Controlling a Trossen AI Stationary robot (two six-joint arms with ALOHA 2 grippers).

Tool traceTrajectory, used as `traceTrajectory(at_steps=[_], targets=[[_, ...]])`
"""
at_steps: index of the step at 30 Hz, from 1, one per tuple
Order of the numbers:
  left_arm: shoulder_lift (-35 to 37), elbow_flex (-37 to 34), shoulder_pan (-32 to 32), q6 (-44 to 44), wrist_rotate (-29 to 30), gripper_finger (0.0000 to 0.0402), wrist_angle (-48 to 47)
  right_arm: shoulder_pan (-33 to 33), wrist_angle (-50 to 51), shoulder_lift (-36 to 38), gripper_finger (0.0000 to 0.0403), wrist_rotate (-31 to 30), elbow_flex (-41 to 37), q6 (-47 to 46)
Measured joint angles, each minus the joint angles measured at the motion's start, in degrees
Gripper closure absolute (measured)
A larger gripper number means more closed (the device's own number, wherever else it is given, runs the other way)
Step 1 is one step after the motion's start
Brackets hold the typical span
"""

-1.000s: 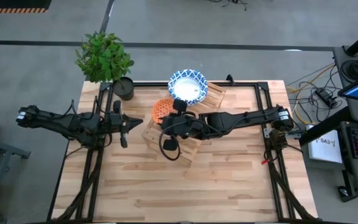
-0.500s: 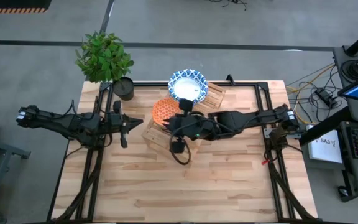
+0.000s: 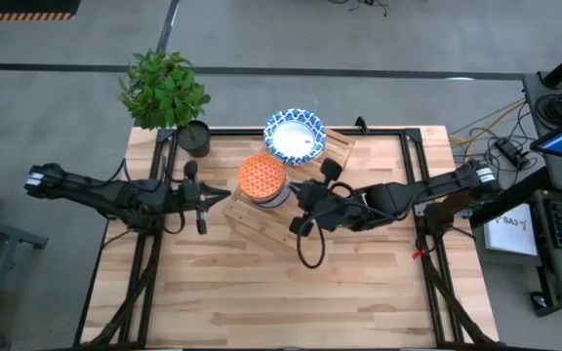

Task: Place and stack bowls onto a shelf
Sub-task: Adjust the stacked patterned bowls on the shelf

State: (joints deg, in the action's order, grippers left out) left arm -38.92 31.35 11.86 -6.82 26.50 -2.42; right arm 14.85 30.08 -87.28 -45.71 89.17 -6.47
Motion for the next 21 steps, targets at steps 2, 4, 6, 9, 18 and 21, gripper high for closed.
traceTrajectory(at_steps=[2,4,6,9,18,21], targets=[[-0.89,0.0,-0.06,-0.48,0.02,0.0402,0.4,0.0,-2.29,1.3,0.0392,-1.1,-3.77,-0.92],[-1.77,0.0,-0.07,-1.31,1.14,0.0402,1.44,0.02,-5.26,2.77,0.0392,-2.08,-6.89,-1.6],[-2.78,0.02,-0.07,-1.71,3.38,0.0402,3.19,-0.12,-8.61,4.21,0.0392,-2.53,-9.59,-1.6],[-4.2,0.02,-0.07,-2.24,6.98,0.0402,4.97,-0.78,-15.95,4.78,0.0392,-2.59,-13.69,0.04],[-7.4,0.02,-0.13,-4.67,8.11,0.0402,8.91,-2.16,-22.97,4.65,0.0392,-2.32,-19.14,1.04],[-8.24,0.02,-0.13,-5.36,8.11,0.0402,10.44,-2.18,-23.21,4.63,0.0392,-2.32,-19.17,0.47]])
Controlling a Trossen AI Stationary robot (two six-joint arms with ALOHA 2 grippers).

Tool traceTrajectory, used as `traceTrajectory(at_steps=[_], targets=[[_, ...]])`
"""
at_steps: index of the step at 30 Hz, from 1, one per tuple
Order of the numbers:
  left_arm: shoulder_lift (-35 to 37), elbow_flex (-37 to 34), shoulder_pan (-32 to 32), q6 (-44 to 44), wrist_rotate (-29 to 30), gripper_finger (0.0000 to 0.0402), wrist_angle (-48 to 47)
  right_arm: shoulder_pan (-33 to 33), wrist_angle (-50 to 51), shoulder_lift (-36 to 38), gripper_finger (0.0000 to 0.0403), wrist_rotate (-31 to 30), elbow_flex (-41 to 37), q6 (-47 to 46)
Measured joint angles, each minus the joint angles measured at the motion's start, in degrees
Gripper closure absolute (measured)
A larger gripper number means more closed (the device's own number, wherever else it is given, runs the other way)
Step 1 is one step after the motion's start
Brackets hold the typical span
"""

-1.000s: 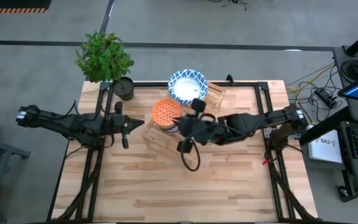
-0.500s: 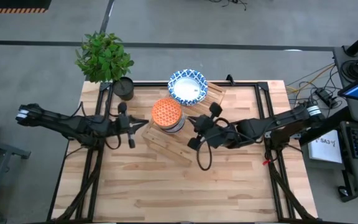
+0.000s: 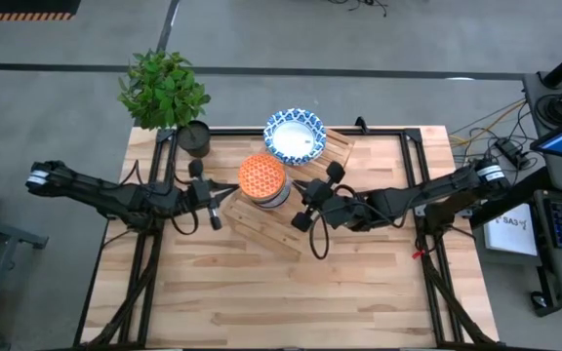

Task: Place and stack bowls onto a shelf
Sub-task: Adjust the stacked patterned bowls on the shelf

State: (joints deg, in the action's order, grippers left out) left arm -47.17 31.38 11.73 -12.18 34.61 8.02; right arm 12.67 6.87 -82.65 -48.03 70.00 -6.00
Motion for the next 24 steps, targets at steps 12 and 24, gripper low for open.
traceTrajectory(at_steps=[12,24], targets=[[-2.72,0.02,0.02,-1.95,0.28,0.0402,4.51,0.06,-2.89,-2.64,0.0392,-0.26,-0.02,1.36],[-2.66,0.02,0.0,-2.36,0.28,0.0402,6.0,0.04,-2.85,-3.15,0.0392,0.02,-0.04,0.03]])
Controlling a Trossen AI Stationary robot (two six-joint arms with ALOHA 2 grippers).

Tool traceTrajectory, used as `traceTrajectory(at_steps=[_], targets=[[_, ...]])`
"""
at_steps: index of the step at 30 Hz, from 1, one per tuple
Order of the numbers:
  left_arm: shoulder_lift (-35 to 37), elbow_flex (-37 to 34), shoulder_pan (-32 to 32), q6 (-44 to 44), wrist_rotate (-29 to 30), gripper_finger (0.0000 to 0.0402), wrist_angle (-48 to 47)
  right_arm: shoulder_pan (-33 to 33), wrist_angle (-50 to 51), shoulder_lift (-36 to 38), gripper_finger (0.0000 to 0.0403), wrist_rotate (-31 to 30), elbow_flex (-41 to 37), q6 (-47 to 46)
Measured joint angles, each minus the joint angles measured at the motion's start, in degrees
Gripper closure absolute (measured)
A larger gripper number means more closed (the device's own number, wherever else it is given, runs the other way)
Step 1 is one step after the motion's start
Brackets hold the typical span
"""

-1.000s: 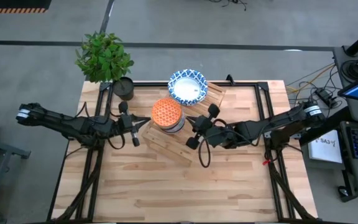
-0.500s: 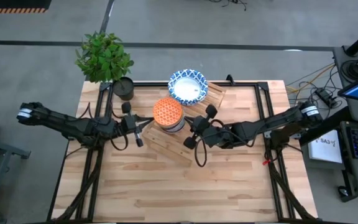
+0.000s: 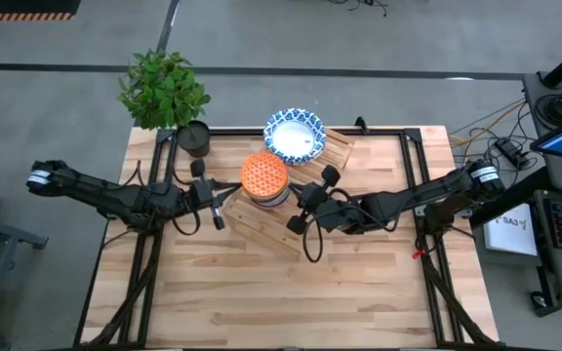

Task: Place and stack bowls onto a shelf
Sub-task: Adjust the stacked patterned bowls on the shelf

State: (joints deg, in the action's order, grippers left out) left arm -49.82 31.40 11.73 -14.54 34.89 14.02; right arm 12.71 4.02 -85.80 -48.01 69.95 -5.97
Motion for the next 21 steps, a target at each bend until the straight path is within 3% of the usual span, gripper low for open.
traceTrajectory(at_steps=[21], targets=[[0.11,0.0,0.0,0.02,-0.31,0.0402,1.55,0.1,0.49,-0.51,0.0392,1.75,-0.04,-0.8]])
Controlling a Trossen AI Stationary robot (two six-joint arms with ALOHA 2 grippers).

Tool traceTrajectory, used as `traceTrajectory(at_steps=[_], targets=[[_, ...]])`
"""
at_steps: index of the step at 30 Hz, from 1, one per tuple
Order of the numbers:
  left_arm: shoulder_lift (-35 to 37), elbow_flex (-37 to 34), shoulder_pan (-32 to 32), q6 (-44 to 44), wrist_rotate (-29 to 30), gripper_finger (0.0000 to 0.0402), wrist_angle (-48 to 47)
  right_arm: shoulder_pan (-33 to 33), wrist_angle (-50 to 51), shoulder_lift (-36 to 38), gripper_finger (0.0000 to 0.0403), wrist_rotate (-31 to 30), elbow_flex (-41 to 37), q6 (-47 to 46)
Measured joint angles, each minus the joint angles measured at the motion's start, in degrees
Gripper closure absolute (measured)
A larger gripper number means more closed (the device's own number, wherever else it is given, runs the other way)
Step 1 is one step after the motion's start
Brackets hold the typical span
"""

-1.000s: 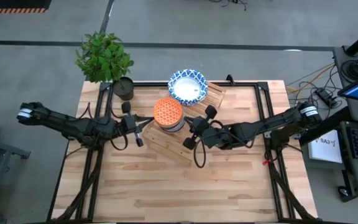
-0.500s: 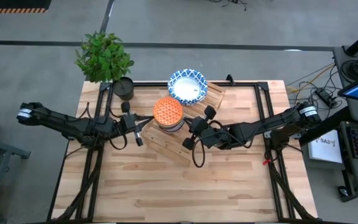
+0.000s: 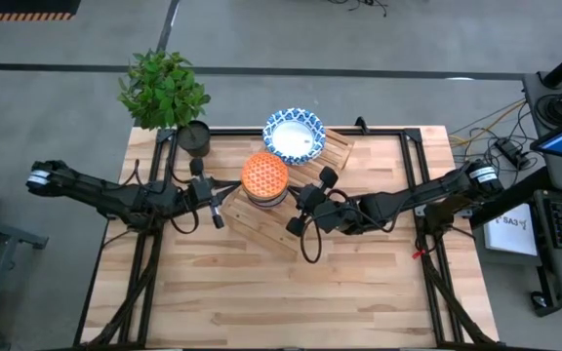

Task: Place and stack bowls onto a shelf
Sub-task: Adjust the stacked patterned bowls on the shelf, then return to Home Position

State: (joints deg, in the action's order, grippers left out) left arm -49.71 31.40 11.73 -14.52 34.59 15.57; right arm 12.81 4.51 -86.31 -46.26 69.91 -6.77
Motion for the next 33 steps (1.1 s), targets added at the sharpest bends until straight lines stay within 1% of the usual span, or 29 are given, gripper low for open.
traceTrajectory(at_steps=[3,8,14,19,22,24,26,29,31,33], targets=[[0.4,0.0,0.11,0.0,0.5,0.0402,-0.18,0.35,0.22,0.63,0.0392,0.6,0.0,0.62],[3.11,0.0,0.5,1.2,0.48,0.0402,-4.98,0.64,3.35,2.2,0.0392,0.86,0.04,1.28],[8.1,0.0,0.92,4.17,0.76,0.0402,-11.07,0.71,3.6,5.66,0.0392,5.1,-2.73,2.99],[12.09,-0.01,1.25,6.62,0.32,0.0402,-17.19,0.66,1.13,11.57,0.0392,7.15,-10.08,2.85],[14.02,-0.73,1.51,7.31,0.27,0.0402,-19.21,0.56,-4.42,16.47,0.0392,12.78,-16.23,3.68],[15.16,-2.03,1.62,7.05,-0.11,0.0402,-19.26,0.13,-9.13,19.71,0.0392,17.03,-20.36,5.15],[16.5,-3.84,1.62,5.75,-1.28,0.0402,-18.14,-0.52,-13.45,23.17,0.0392,19.66,-24.38,6.38],[18.69,-6.31,1.6,3.62,-2.36,0.0402,-15.67,-1.56,-17.23,28.31,0.0392,21.19,-29.5,7.42],[20.1,-7.71,1.6,2.72,-2.43,0.0402,-14.27,-2.26,-17.64,31.55,0.0392,21.49,-32.3,7.37],[21.8,-8.97,1.57,1.97,-2.55,0.0402,-14.11,-3.09,-17.73,34.51,0.0392,23.24,-34.9,6.97]])
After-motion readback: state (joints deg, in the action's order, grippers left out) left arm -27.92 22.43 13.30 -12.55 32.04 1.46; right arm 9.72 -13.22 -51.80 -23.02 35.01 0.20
